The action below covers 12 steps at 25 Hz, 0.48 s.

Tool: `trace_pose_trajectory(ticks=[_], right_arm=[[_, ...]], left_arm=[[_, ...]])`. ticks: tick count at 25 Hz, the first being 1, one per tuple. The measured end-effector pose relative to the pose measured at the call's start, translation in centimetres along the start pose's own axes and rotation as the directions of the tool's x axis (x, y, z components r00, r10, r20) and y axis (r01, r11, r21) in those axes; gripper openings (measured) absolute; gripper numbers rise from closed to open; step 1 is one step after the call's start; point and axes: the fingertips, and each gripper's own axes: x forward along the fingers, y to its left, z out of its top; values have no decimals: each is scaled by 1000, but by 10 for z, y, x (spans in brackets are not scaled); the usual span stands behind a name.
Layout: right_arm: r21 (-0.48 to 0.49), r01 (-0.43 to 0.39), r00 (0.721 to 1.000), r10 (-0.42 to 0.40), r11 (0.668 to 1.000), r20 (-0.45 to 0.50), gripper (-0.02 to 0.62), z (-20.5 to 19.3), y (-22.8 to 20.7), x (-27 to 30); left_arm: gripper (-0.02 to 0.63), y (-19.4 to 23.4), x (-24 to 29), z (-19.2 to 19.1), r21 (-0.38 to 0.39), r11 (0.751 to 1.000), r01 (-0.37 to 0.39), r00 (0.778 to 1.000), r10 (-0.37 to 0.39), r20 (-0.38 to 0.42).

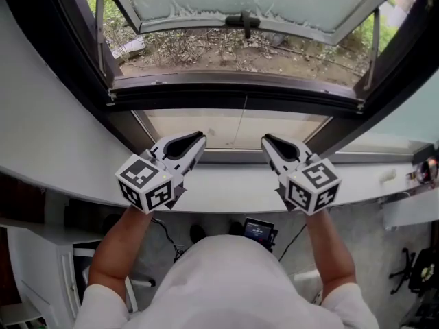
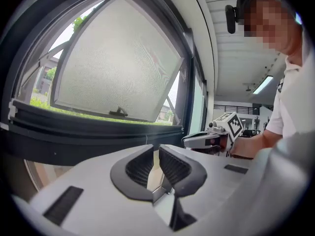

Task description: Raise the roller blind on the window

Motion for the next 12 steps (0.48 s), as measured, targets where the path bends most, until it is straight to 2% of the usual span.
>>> trace_pose_trajectory(ticks=[2,5,12], right_arm=[[-34,14,1000,-14,999,-2,26,6,-7,4],[-105,34,999,-36,994,-16,28,12,-15,10],[-238,48,995,-68,970,-76,71,13,-31,30]], left_arm=[[56,8,5,5,34,999,-18,1000,18,-10],[123,19,14,10,90,995,-43,998,47,-34],[135,31,35,11,227,972,-63,992,85,-92]])
